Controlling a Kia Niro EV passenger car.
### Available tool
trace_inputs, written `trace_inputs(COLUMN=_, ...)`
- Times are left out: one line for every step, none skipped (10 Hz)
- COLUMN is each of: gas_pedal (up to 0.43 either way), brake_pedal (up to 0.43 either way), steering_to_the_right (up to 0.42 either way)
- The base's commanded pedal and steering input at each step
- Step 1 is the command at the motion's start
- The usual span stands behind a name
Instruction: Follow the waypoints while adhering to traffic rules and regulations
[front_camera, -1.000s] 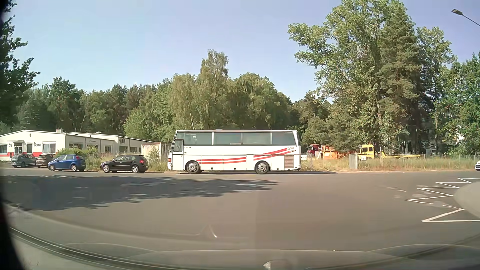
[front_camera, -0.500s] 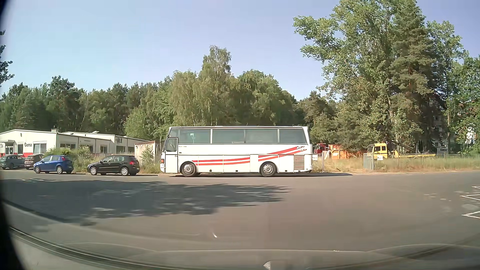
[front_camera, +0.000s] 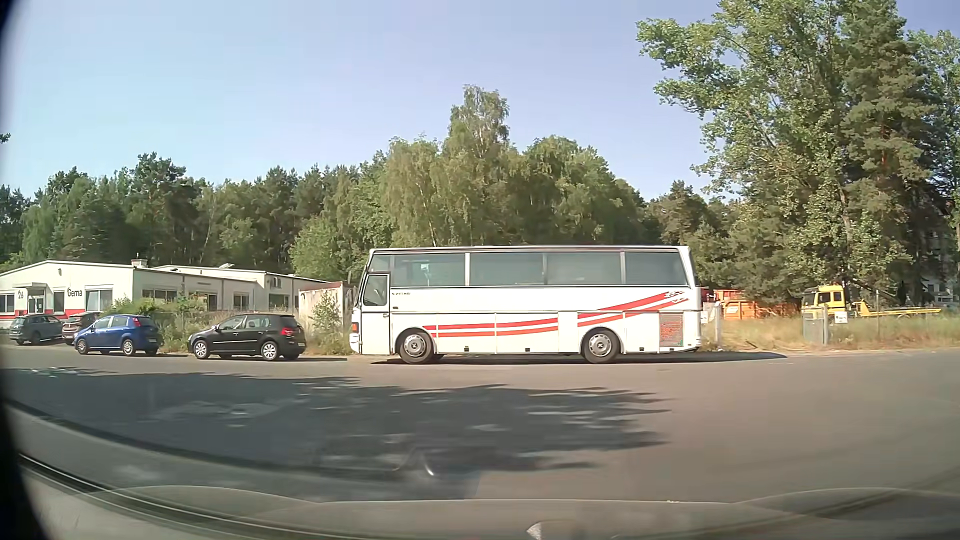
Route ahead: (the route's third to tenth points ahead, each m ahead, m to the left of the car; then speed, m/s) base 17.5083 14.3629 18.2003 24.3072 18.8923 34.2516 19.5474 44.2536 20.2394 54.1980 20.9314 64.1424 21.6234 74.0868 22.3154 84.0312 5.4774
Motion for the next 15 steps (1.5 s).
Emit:
trace_inputs(gas_pedal=0.319, brake_pedal=0.018, steering_to_the_right=-0.314)
trace_inputs(gas_pedal=0.319, brake_pedal=0.024, steering_to_the_right=-0.343)
trace_inputs(gas_pedal=0.319, brake_pedal=0.018, steering_to_the_right=-0.369)
trace_inputs(gas_pedal=0.319, brake_pedal=0.018, steering_to_the_right=-0.391)
trace_inputs(gas_pedal=0.339, brake_pedal=0.018, steering_to_the_right=-0.403)
trace_inputs(gas_pedal=0.390, brake_pedal=0.018, steering_to_the_right=-0.409)
trace_inputs(gas_pedal=0.441, brake_pedal=0.018, steering_to_the_right=-0.409)
trace_inputs(gas_pedal=0.449, brake_pedal=0.018, steering_to_the_right=-0.406)
trace_inputs(gas_pedal=0.461, brake_pedal=0.018, steering_to_the_right=-0.402)
trace_inputs(gas_pedal=0.520, brake_pedal=0.018, steering_to_the_right=-0.398)
trace_inputs(gas_pedal=0.598, brake_pedal=0.018, steering_to_the_right=-0.392)
trace_inputs(gas_pedal=0.650, brake_pedal=0.018, steering_to_the_right=-0.379)
trace_inputs(gas_pedal=0.650, brake_pedal=0.024, steering_to_the_right=-0.360)
trace_inputs(gas_pedal=0.650, brake_pedal=0.018, steering_to_the_right=-0.346)
trace_inputs(gas_pedal=0.650, brake_pedal=0.018, steering_to_the_right=-0.315)
